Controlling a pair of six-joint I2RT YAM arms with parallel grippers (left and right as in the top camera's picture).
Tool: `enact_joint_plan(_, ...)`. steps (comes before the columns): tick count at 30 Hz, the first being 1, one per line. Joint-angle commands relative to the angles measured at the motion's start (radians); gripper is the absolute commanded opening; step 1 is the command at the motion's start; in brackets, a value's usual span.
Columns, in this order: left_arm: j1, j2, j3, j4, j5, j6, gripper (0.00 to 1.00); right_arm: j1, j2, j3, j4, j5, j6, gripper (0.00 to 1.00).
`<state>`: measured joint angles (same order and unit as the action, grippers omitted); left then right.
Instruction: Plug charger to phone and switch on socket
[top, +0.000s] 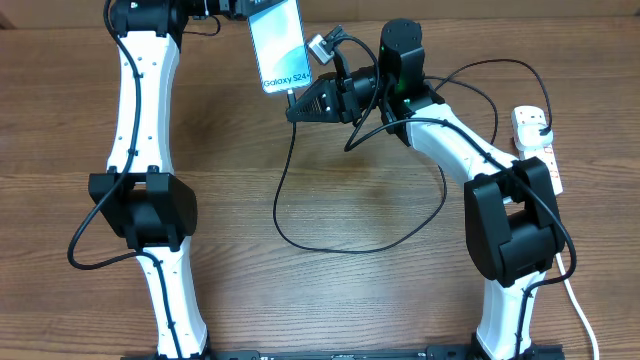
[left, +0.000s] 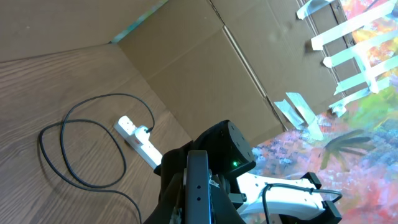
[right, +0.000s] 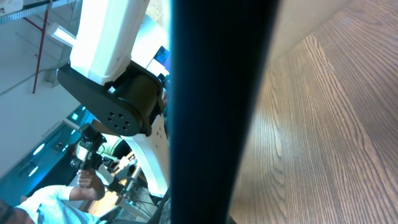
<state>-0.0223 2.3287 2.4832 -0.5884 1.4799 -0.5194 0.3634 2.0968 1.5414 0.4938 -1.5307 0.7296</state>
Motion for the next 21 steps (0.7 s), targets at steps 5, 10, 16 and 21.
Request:
enact_joint_plan(5, -0.065, 0.007, 0.003, -0.036, 0.101, 0.026, 0.04, -0.050, -0.039, 0.023, 0.020, 0.159, 0.002, 0.04)
enact_joint_plan(10, -0.070, 0.007, 0.003, -0.041, 0.101, 0.026, 0.04, -0.051, -0.040, 0.023, 0.021, 0.178, 0.003, 0.04)
enact_joint_plan(16, -0.072, 0.007, 0.003, -0.041, 0.101, 0.045, 0.04, -0.051, -0.040, 0.023, 0.034, 0.185, 0.046, 0.04)
enact_joint_plan(21, -0.074, 0.007, 0.003, -0.041, 0.100, 0.046, 0.04, -0.051, -0.040, 0.023, 0.117, 0.194, 0.134, 0.04)
